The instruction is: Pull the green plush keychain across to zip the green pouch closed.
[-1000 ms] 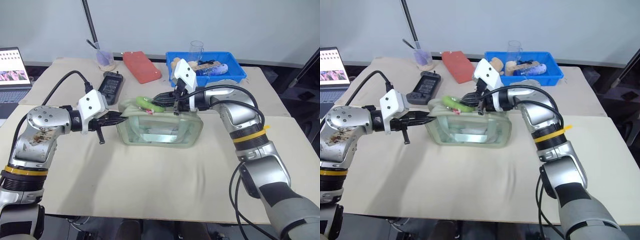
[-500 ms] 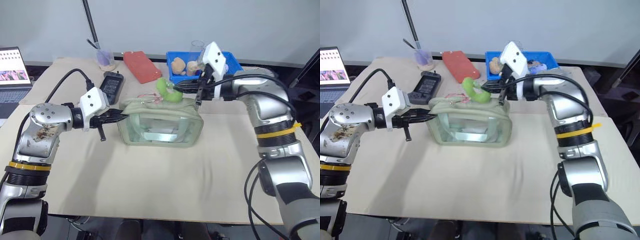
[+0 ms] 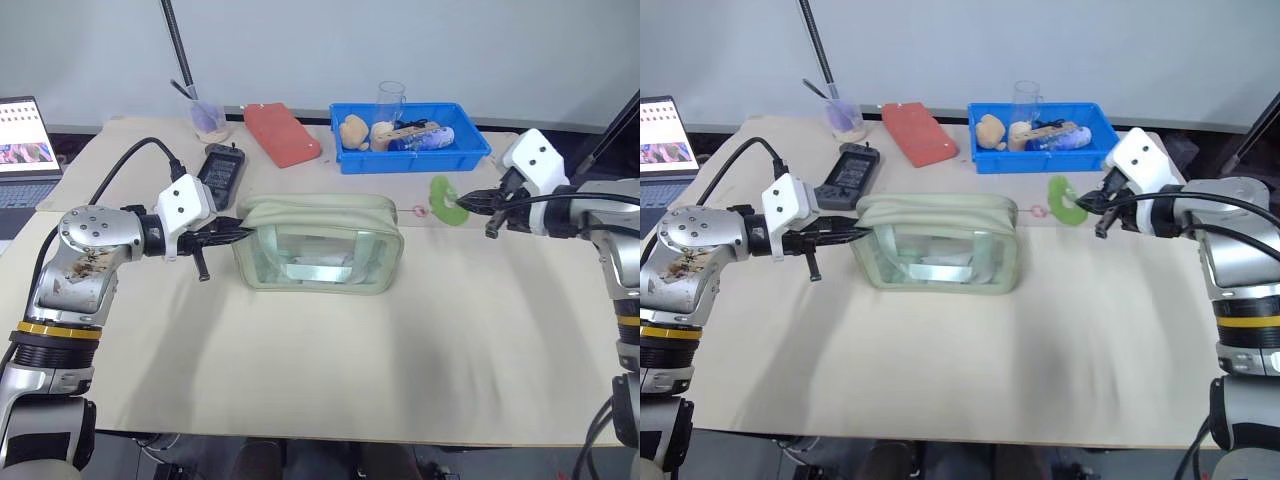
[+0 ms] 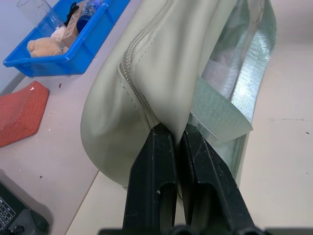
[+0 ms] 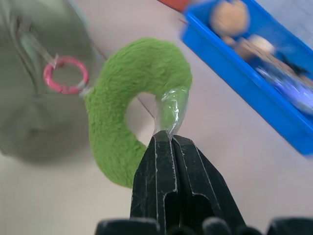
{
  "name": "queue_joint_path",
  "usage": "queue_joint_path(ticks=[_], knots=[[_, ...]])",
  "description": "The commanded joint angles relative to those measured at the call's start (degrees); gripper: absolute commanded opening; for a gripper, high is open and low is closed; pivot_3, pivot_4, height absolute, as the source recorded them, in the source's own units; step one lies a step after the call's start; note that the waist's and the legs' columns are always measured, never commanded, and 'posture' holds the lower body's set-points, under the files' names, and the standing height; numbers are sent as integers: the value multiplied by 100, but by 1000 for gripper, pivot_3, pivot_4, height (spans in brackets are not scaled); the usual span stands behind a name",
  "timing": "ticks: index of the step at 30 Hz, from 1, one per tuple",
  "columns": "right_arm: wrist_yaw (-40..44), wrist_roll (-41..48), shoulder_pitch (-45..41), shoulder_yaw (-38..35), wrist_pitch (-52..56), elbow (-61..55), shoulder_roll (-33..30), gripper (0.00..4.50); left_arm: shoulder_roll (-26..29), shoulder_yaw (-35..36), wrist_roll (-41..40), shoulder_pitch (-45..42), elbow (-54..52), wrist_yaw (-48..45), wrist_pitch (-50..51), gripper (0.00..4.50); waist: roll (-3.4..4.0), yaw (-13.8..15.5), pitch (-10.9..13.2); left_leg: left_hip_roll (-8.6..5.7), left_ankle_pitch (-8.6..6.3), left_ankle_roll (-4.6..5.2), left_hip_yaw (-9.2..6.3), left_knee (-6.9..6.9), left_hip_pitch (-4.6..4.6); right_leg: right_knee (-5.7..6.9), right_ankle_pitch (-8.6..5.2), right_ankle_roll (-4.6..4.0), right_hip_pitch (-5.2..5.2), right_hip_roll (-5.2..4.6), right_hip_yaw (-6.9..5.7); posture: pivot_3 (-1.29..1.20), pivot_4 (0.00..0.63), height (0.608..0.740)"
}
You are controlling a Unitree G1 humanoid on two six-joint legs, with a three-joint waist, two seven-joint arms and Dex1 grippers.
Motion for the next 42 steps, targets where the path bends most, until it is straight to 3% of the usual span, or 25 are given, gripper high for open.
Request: queue_joint_path(ticks=[1, 5, 11, 16, 21, 26, 27, 29, 30, 35, 42], knots=[[-283, -43, 481, -271, 28, 88, 6, 37, 28, -15, 183, -155, 253, 3, -182, 0, 0, 0, 0, -1, 0, 0, 0, 0, 0, 0, 0, 1, 0, -1, 1, 0, 150, 740], [-575, 52, 1211, -82, 56, 58, 641, 37, -118, -133, 309, -284, 450, 39, -359, 0, -4, 2, -3, -2, 0, 0, 2, 2, 1, -1, 1, 2, 5, 0, 4, 0, 150, 740], [-867, 466, 1468, 224, 726, -621, 1783, 37, -202, -142, 367, -332, 479, 18, -428, 0, -2, -18, -4, -3, 1, 1, 1, 3, 5, 7, 2, 5, 2, 4, 11, 0, 150, 740], [-892, 409, 1102, 39, 390, -329, 1789, 37, -210, -45, 342, -313, 424, 34, -398, 0, -2, 26, -4, -8, 2, -1, 1, 7, 3, 3, 2, 12, 6, 2, 15, 0, 150, 740], [-234, 557, 595, -184, 94, -58, 1025, 1637, 28, 325, -49, -218, 232, -108, 121, 1976, -1, 9, -3, -8, 2, -1, 5, 6, 1, -1, 5, 18, 3, 3, 23, 0, 150, 740], [517, 860, 73, -350, 121, -236, 296, 3380, 544, 904, -638, -175, -57, -215, 1072, 4333, 0, -40, 0, -6, 2, -1, 5, -2, -3, -2, 2, 14, -5, 5, 24, 0, 150, 740], [597, 1020, -77, -425, 242, -314, 251, 3714, 676, 1044, -798, -108, -154, -262, 1316, 4500, 0, -61, 0, -6, 1, -1, 6, -3, -4, -3, 2, 14, -8, 5, 27, 0, 150, 740], [630, 1506, -403, -665, 719, -540, 281, 4375, 872, 1386, -1133, -38, -273, -196, 1859, 4500, 1, -90, 1, -5, 1, -1, 7, -4, -3, -2, 1, 14, -10, 6, 30, 0, 150, 740], [614, 1771, -574, -799, 992, -692, 301, 4445, 960, 1580, -1289, -49, -285, -132, 2123, 4500, 2, -94, 2, -5, 1, -1, 7, -6, 0, -1, 0, 16, -9, 6, 30, 0, 150, 740], [563, 2709, -670, -1340, 1759, -1354, 214, 4445, 1247, 2117, -1659, -103, -447, 193, 2815, 4500, 2, -28, 2, -2, 1, -2, 7, -7, -1, -2, -7, 24, -9, 6, 28, 0, 150, 740], [413, 2645, -408, -1293, 1459, -1200, 135, 4445, 1268, 2319, -1674, 273, -759, 449, 2765, 4500, -1, 37, 2, -7, 1, -3, 22, -4, -2, -16, -1, 16, -4, -4, 39, 0, 150, 740]])
